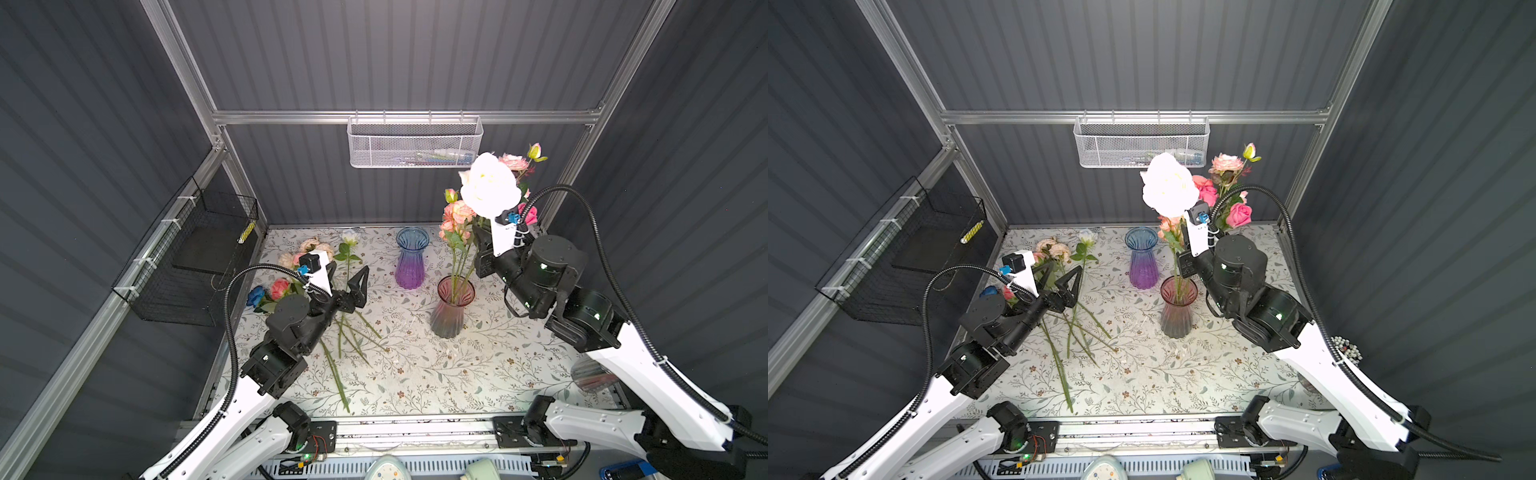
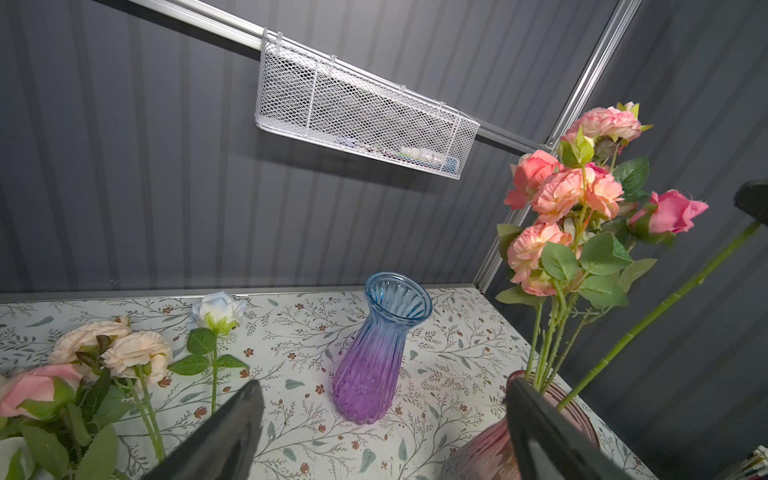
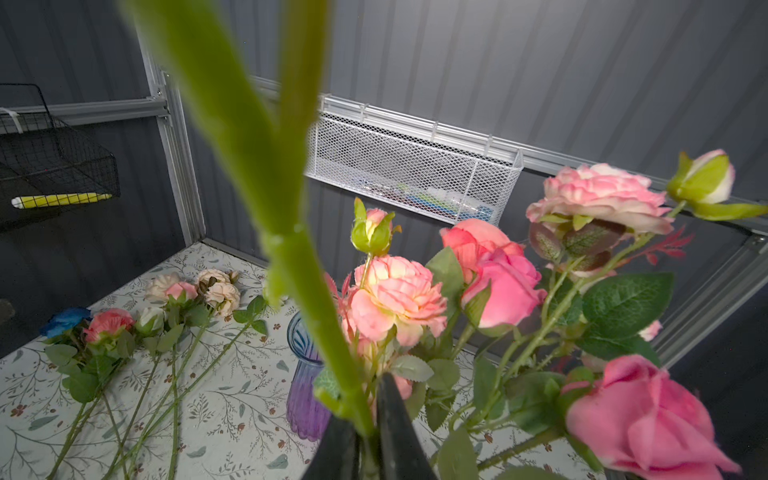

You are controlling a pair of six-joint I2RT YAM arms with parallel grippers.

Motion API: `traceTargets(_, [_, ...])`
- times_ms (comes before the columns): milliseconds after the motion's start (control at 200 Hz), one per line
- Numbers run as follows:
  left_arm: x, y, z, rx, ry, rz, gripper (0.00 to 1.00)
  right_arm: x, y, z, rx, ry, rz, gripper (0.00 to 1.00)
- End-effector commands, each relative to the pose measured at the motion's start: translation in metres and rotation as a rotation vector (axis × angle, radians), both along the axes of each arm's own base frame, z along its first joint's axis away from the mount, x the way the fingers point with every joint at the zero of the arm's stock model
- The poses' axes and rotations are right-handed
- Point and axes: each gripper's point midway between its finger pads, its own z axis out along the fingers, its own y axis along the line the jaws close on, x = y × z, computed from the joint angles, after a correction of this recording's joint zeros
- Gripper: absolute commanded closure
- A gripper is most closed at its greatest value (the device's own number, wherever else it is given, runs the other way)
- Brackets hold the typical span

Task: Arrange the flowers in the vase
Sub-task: 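Lower the white rose stem into the pink vase with the right gripper, then move the left gripper down and grasp the cream rose stems in the bunch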

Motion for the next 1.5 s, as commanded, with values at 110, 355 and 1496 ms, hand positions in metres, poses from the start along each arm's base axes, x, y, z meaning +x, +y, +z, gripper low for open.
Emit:
traceTargets(110, [0.004,0.0,-0.005,0.031,0.002,0.017,0.09,0.001,0.0,-0.023,0.026,0.052,0.004,0.88])
traceTargets(355, [0.007,-0.004,-0.006,0.043,0.011,0.011,0.09,0.006,0.015,-0.063,0.018,0.142,0.038,0.88])
traceTargets(1496, [0.01,-0.002,-0.021,0.049,0.052,0.028,0.08,-0.012,0.022,-0.089,0.124,0.27,0.112,0.73])
